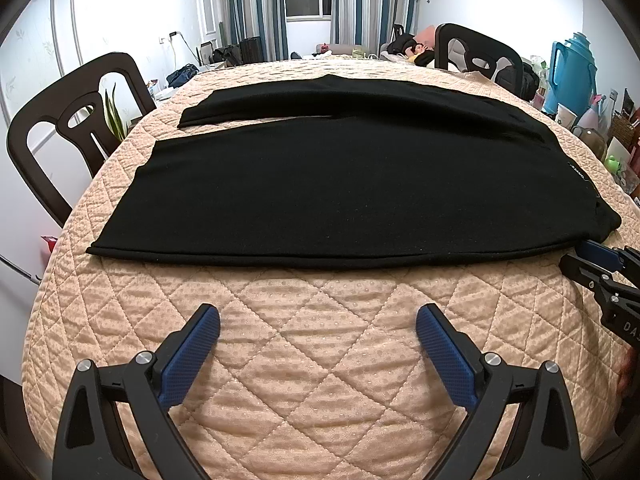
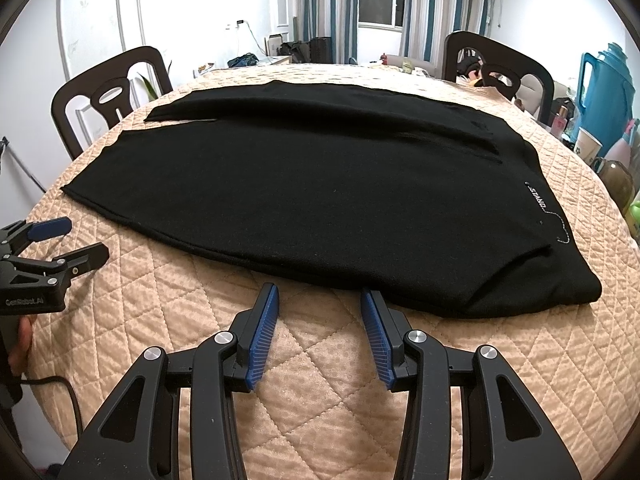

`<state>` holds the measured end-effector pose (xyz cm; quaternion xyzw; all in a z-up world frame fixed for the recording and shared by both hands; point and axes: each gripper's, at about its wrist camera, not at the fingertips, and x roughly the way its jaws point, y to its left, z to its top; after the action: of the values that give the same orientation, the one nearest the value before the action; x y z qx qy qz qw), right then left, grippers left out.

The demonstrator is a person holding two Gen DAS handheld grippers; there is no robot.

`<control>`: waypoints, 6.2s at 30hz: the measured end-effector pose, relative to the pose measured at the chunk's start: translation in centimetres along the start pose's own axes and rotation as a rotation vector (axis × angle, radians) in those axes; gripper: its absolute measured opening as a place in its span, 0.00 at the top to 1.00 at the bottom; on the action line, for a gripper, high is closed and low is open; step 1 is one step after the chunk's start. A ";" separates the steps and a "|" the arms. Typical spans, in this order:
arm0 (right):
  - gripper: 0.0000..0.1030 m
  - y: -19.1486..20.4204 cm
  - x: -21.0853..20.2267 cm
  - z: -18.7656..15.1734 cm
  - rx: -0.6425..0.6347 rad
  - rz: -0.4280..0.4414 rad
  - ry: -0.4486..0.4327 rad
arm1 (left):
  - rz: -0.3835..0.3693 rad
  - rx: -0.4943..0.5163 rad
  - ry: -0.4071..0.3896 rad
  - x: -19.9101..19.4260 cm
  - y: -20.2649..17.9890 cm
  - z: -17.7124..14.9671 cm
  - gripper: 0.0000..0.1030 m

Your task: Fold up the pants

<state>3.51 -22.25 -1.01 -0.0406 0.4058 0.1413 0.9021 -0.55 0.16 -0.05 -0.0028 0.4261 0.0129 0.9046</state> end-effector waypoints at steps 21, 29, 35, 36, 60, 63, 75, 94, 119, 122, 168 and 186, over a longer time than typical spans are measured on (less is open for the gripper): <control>0.57 -11.4 -3.4 -2.6 0.390 0.097 -0.039 | -0.097 -0.166 -0.023 -0.8 3.9 0.2 0.01; 0.57 -15.0 -3.9 -3.1 0.590 0.112 -0.093 | -0.140 -0.382 -0.054 -0.5 9.3 0.8 0.02; 0.57 -18.5 -3.4 -2.7 0.742 0.110 -0.122 | -0.165 -0.497 -0.068 0.5 11.0 1.9 0.02; 0.57 -18.7 -3.3 -2.6 0.756 0.109 -0.121 | -0.164 -0.505 -0.069 0.6 11.1 2.1 0.02; 0.88 -19.3 -7.6 -2.9 0.789 0.158 -0.222 | -0.088 -0.466 -0.141 -3.4 13.1 2.3 0.95; 0.88 -18.6 -10.2 -5.2 0.785 0.159 -0.221 | -0.121 -0.453 -0.159 -5.7 13.2 0.3 0.95; 0.85 -19.4 -9.7 -8.6 0.807 0.110 -0.120 | -0.065 -0.437 -0.060 -4.0 13.2 -2.7 0.90; 0.73 -17.6 -9.6 -6.7 0.528 -0.161 -0.117 | -0.073 -0.315 -0.070 -1.8 11.1 -2.2 0.60; 0.70 -16.8 -7.2 -1.9 0.398 -0.120 -0.088 | -0.066 -0.146 -0.031 1.0 8.3 4.2 0.49; 0.63 -16.0 -7.0 -0.5 0.344 -0.102 -0.090 | -0.087 -0.103 -0.035 0.7 7.1 5.8 0.47; 0.91 -14.8 15.0 20.3 0.028 -0.039 0.199 | -0.073 0.208 0.068 17.2 -4.9 23.4 0.95; 0.91 -10.5 -6.7 6.7 0.156 0.116 -0.162 | -0.239 0.168 -0.234 -3.1 -1.1 9.1 0.96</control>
<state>7.12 -32.53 7.96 0.0647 0.3430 0.1640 0.9226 4.54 -0.85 8.14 0.0235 0.3141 -0.1300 0.9401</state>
